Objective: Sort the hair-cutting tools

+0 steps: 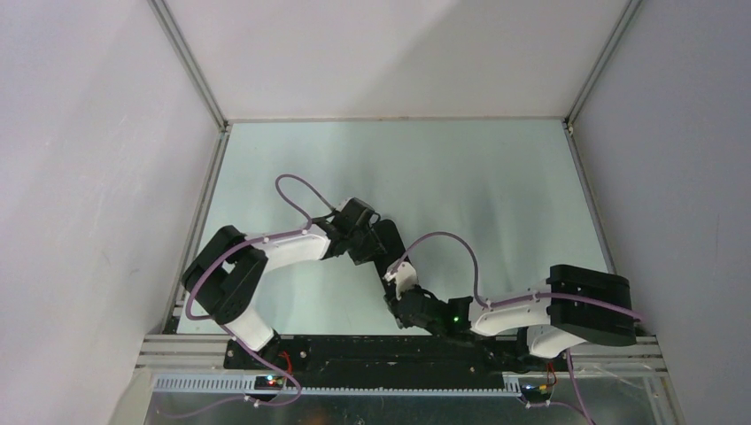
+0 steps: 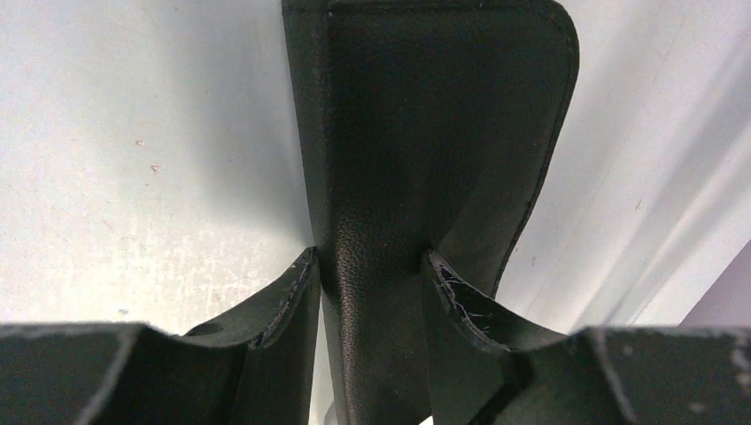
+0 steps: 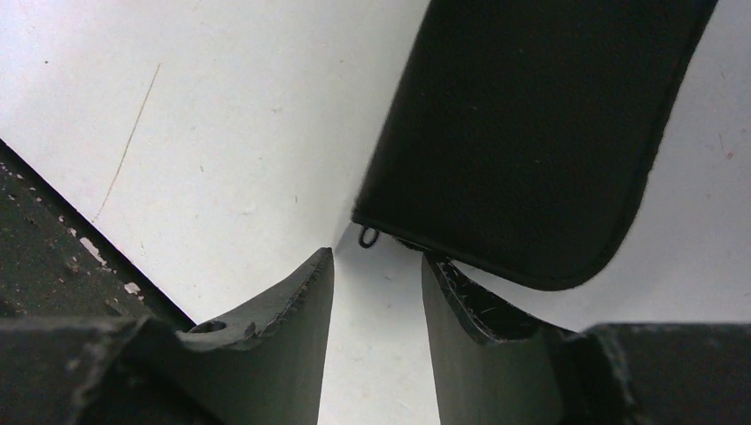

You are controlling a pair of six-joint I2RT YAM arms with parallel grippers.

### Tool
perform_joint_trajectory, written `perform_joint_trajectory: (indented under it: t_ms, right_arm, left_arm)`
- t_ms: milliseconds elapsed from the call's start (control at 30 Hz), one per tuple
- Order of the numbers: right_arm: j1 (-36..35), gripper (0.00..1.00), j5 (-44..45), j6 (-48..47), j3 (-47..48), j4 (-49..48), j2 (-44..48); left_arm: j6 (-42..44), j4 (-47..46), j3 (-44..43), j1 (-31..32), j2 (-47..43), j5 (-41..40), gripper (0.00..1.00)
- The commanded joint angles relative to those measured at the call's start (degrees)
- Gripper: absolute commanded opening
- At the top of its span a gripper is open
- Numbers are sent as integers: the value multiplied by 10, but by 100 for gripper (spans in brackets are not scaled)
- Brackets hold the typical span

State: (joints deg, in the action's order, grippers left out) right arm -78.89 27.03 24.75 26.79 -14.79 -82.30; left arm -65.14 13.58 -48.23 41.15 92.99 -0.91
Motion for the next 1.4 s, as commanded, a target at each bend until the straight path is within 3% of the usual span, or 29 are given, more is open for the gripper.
perform_joint_trajectory:
  t_ms: [0, 233, 433, 567, 1033, 1367]
  right_arm:
    - [-10, 45, 37, -9, 25, -52, -15]
    - [-18, 42, 69, 5, 42, -35, -32]
    - [-17, 23, 101, 37, 65, 16, -55]
    - [-16, 0, 87, 52, 69, 59, -49]
    - [-19, 0, -51, 149, 59, 286, 16]
    - [-14, 0, -7, 222, 42, 350, 60]
  left_arm:
    - [-21, 52, 34, 27, 43, -15, 31]
    - [-40, 40, 38, 34, 48, -9, 30]
    - [-41, 40, 37, 38, 51, -11, 30]
    - [-37, 46, 32, 37, 55, -16, 30]
    - [3, 76, 6, 32, 88, -52, 30]
    - [18, 76, 14, 31, 91, -56, 30]
